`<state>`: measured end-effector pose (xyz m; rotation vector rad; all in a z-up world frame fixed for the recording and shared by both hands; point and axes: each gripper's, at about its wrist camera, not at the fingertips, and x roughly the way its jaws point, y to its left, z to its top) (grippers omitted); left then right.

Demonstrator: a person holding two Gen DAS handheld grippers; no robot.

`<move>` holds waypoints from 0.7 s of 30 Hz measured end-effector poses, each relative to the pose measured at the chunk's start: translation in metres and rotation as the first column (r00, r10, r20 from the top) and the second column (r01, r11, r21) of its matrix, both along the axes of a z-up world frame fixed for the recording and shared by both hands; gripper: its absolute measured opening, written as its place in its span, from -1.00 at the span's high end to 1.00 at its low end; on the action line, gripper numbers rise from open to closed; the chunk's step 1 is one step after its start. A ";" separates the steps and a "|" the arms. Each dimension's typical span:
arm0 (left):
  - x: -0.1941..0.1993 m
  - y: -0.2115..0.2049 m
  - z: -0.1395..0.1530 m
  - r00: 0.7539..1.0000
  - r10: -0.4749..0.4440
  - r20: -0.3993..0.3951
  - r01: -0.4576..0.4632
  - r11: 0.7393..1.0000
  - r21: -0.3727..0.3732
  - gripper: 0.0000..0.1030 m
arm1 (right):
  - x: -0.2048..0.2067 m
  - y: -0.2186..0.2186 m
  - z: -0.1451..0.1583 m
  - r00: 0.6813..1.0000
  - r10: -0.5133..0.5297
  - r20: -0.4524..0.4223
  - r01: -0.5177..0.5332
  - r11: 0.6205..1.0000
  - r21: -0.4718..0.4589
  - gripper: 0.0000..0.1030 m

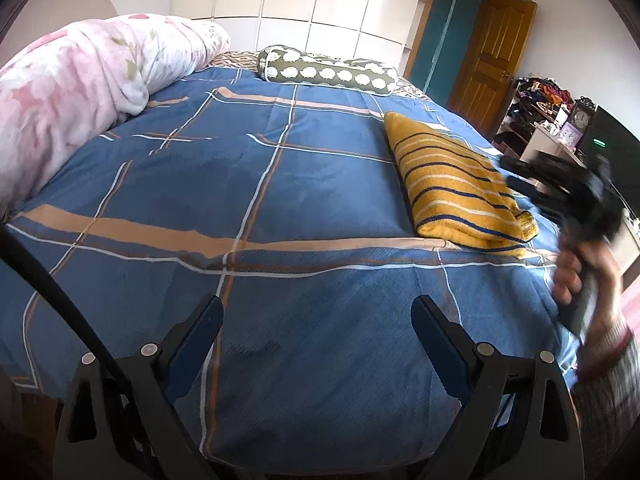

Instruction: Fold small clothes

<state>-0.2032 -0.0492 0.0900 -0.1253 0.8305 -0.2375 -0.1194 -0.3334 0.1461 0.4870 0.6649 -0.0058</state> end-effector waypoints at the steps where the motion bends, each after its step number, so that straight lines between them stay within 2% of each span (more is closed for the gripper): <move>1: -0.001 0.001 0.000 1.000 0.002 0.000 -0.002 1.000 0.003 -0.83 | 0.014 -0.007 -0.008 1.000 0.000 -0.027 0.001 1.000 0.029 0.21; 3: -0.001 0.003 0.000 1.000 0.005 0.000 -0.005 1.000 0.008 -0.83 | 0.033 -0.033 -0.028 0.994 -0.060 -0.089 0.067 0.995 0.073 0.31; 5: -0.002 0.007 0.000 1.000 0.010 0.000 -0.010 1.000 0.012 -0.83 | 0.024 -0.056 -0.034 0.987 -0.139 -0.085 0.150 0.980 0.128 0.72; 7: -0.003 0.011 -0.001 1.000 0.020 0.001 -0.021 1.000 0.018 -0.83 | 0.004 -0.066 -0.032 0.981 -0.183 -0.069 0.192 0.967 0.166 0.71; 9: -0.001 0.012 -0.003 1.000 0.020 -0.010 -0.020 1.000 0.017 -0.83 | -0.024 -0.064 -0.024 0.965 -0.246 -0.093 0.255 0.962 0.103 0.34; 10: 0.000 0.011 -0.003 1.000 0.019 -0.014 -0.018 1.000 0.016 -0.83 | -0.039 -0.063 -0.020 0.961 -0.264 -0.087 0.270 0.960 0.074 -0.01; 11: 0.001 0.009 -0.003 1.000 0.016 -0.019 -0.015 1.000 0.015 -0.83 | -0.054 -0.062 -0.016 0.963 -0.263 -0.067 0.267 0.962 0.065 -0.08; 13: -0.002 0.003 -0.001 1.000 -0.002 -0.017 0.002 1.000 0.022 -0.83 | -0.082 -0.059 -0.011 0.970 -0.237 -0.054 0.239 0.970 0.045 -0.08; 15: -0.007 -0.006 0.005 1.000 -0.010 0.003 0.010 0.999 0.046 -0.83 | -0.107 -0.052 -0.005 0.972 -0.231 -0.046 0.229 0.973 -0.040 -0.08; 17: -0.014 -0.015 0.015 0.999 -0.010 0.051 0.006 0.996 0.090 -0.83 | -0.123 -0.041 0.002 0.969 -0.245 -0.030 0.237 0.958 -0.160 -0.08; 20: -0.024 -0.028 0.034 0.990 -0.004 0.139 -0.018 0.988 0.151 -0.83 | -0.143 -0.018 0.013 0.964 -0.267 -0.011 0.241 0.887 -0.393 -0.11; 21: -0.028 -0.031 0.041 0.985 -0.002 0.173 -0.028 0.986 0.167 -0.83 | -0.146 -0.014 0.015 0.965 -0.262 -0.009 0.232 0.869 -0.437 -0.13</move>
